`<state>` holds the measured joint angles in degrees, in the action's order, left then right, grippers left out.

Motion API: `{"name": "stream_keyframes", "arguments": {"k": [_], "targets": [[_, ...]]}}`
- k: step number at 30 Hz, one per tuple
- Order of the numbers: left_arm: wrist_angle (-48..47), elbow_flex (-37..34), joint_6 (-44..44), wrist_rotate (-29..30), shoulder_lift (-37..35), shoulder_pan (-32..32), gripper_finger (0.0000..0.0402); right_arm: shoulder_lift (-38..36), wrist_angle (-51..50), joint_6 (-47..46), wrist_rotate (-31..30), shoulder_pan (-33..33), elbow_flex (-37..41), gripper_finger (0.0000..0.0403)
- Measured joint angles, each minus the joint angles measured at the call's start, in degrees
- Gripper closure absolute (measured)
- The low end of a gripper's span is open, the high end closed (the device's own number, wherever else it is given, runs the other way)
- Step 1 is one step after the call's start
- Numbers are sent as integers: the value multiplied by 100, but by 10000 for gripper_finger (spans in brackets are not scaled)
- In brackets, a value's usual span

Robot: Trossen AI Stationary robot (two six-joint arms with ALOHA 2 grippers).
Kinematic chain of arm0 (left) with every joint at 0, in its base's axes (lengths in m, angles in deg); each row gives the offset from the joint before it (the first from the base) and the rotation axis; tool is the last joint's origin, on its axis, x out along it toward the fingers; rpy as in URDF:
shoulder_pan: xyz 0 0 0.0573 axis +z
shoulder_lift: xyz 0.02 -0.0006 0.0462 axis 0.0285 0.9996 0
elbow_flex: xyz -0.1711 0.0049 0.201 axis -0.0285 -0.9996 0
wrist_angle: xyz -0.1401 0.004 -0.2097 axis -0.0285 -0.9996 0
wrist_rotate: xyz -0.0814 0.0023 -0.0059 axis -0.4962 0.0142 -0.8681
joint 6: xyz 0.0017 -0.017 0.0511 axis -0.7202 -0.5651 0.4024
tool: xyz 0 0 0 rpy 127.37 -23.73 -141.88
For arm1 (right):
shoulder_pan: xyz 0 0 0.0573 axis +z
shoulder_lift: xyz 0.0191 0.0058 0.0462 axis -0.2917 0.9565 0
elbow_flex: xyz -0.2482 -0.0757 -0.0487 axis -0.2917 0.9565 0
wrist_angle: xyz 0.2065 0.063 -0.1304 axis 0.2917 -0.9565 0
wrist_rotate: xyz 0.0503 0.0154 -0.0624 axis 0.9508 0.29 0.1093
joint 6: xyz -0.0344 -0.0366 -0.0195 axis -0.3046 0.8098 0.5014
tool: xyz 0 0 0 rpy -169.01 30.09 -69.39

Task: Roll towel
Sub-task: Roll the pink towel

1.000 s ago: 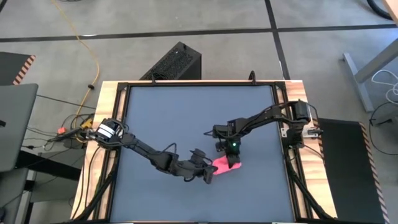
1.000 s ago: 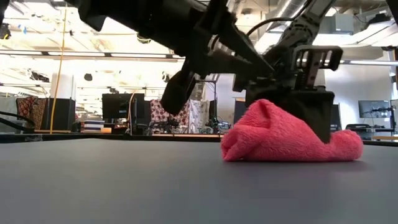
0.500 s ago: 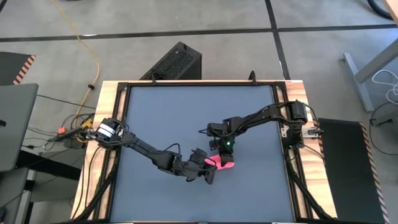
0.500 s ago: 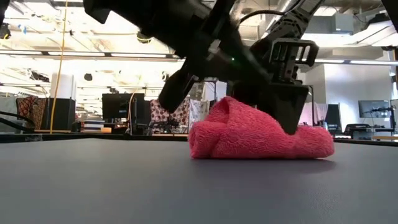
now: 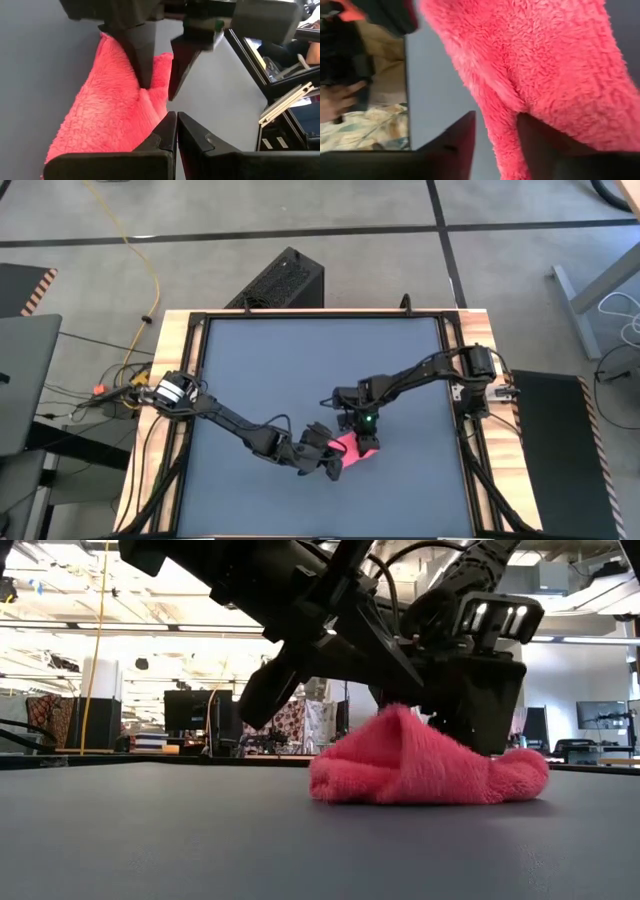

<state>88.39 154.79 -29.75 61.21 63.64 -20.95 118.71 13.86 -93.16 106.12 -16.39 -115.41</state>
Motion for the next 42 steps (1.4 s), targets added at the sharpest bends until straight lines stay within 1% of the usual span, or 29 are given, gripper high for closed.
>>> {"name": "stream_keyframes", "arguments": {"k": [4,7,10,13,15,18,21,23,27,29,31,37,39,42], "targets": [[-22,-2,21,-68,0,6,401,-22,-20,-134,-440,122,-12,166],[-20,-2,22,-88,0,6,401,-35,1,-274,-598,184,-16,141],[-40,-2,72,-91,0,17,401,-102,-5,-344,-654,187,-13,139],[-143,-2,172,-81,0,73,401,-314,-6,-437,-878,210,-8,142],[-298,-4,176,-66,0,111,401,-553,-43,-514,-1178,245,3,142],[-426,-8,379,-95,0,172,401,-1049,-97,-527,-1825,296,3,142],[-683,-7,697,-128,0,216,402,-1463,-227,-538,-2139,341,-1,142],[-859,-10,890,-239,4,235,402,-1643,-336,-652,-2223,342,-1,142],[-739,-11,1305,-690,4,303,396,-1945,-514,-834,-2339,341,-1,142],[-655,-11,1451,-863,4,332,381,-2040,-638,-913,-2425,353,-1,142],[-493,-9,1578,-1012,4,366,358,-2115,-784,-920,-2555,360,-1,142],[-78,-6,1571,-1162,4,436,265,-2188,-1241,-828,-3011,360,-1,143],[-318,0,1460,-1106,4,459,240,-2188,-1244,-826,-3043,360,-1,143],[-1171,-2,1306,-1005,21,463,223,-2188,-1157,-826,-3060,388,-1,143]]}}
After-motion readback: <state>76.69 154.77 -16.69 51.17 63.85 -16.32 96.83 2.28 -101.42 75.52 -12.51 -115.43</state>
